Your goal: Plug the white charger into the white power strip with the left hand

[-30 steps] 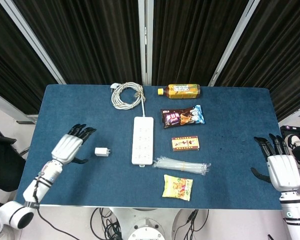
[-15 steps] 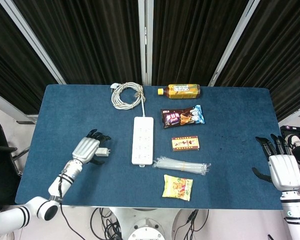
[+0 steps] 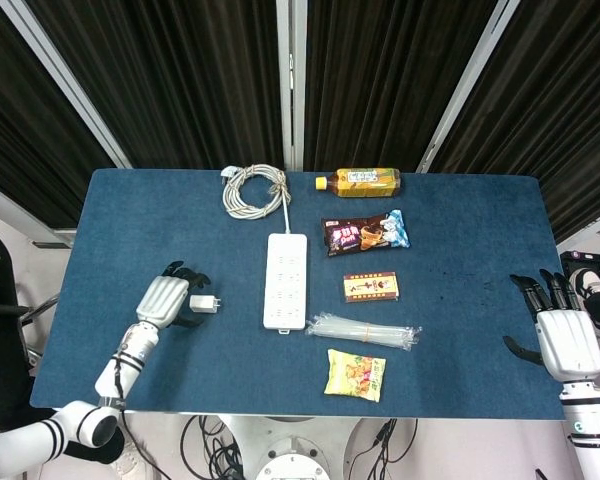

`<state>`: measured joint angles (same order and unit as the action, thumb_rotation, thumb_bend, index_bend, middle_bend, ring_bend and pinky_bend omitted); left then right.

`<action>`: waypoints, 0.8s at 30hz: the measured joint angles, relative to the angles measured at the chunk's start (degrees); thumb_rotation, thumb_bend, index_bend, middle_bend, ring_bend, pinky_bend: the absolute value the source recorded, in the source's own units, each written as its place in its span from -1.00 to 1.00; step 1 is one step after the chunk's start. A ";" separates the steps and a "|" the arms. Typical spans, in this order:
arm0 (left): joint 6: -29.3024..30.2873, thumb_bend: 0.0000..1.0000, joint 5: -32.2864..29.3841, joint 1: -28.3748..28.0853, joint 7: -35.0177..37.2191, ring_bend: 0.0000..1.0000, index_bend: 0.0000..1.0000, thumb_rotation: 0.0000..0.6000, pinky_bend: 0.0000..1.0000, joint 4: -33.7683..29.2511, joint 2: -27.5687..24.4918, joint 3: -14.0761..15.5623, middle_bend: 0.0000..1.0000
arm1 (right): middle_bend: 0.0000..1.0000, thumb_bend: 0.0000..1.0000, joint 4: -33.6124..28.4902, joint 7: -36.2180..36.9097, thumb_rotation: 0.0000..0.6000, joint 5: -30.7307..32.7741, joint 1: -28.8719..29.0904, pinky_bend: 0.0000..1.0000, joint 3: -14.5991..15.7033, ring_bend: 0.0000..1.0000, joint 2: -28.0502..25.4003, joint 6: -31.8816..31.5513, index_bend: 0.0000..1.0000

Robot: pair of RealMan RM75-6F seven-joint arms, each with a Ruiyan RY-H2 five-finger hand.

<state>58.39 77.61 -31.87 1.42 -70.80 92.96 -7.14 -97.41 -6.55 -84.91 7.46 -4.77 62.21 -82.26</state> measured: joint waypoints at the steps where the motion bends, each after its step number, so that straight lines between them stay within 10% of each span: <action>1: 0.11 -0.73 0.10 -0.01 0.43 -0.51 -0.32 1.00 -0.75 0.54 0.34 0.03 -0.23 | -0.70 -0.82 0.00 -0.01 1.00 0.09 -0.02 -0.97 -0.02 -0.93 0.00 -0.02 -0.77; 24: 0.38 -0.38 3.04 -1.05 5.71 -0.32 -0.10 1.00 -0.66 6.87 3.33 1.76 0.02 | -0.70 -0.82 -0.01 -0.06 1.00 0.88 -0.28 -0.97 0.06 -0.93 0.20 -0.03 -0.77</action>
<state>58.77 80.65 -32.92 7.14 -63.93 96.29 -5.38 -97.42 -6.61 -84.03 7.17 -4.71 62.41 -82.29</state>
